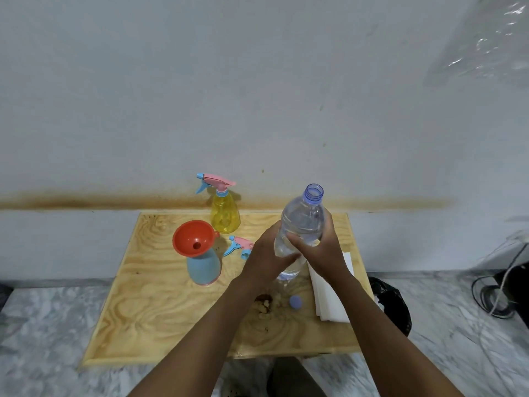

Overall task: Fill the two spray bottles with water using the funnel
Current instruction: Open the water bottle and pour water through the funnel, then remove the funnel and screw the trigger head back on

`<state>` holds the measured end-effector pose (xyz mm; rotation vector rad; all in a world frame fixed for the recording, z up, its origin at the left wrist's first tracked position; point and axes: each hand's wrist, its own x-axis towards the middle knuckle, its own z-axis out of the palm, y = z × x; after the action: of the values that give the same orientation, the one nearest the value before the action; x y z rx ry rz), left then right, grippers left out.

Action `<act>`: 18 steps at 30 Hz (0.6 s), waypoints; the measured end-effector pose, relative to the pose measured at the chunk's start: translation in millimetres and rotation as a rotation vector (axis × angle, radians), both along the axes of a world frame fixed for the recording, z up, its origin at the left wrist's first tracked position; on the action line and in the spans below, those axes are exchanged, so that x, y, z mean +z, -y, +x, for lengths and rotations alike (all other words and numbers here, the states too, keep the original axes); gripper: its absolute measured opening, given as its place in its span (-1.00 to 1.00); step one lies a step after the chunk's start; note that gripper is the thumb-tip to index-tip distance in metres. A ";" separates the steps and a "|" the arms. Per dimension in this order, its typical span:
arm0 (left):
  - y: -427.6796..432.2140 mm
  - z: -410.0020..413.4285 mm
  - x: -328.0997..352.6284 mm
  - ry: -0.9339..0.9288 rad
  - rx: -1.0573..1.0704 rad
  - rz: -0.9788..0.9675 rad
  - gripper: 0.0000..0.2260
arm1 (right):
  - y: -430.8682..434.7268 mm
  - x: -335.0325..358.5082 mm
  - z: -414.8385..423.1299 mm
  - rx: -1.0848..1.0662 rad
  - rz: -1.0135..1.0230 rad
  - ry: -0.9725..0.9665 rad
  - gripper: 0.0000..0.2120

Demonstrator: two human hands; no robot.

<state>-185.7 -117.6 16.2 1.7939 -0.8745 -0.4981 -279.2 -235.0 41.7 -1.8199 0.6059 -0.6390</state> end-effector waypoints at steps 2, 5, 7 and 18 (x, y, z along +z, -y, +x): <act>-4.7 2.2 -1.9 0.007 -0.001 0.009 -0.38 | -5.7 2.6 -1.8 -0.016 0.027 0.000 -0.25; -18.7 5.2 -6.4 -0.020 0.029 0.063 -0.32 | -18.8 -3.2 -5.3 -0.102 0.047 -0.010 -0.23; -34.5 5.5 -11.1 -0.017 0.073 0.075 -0.38 | -33.9 -13.1 -8.6 -0.222 0.007 -0.087 -0.16; -134.6 15.2 -58.7 -0.120 0.576 0.099 -0.89 | -130.6 -47.2 23.5 -0.033 0.410 -0.466 -0.54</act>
<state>-170.5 17.1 -42.6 1.9758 -0.2273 -0.2703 -255.7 -104.4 -5.5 -1.5702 0.9981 -0.0874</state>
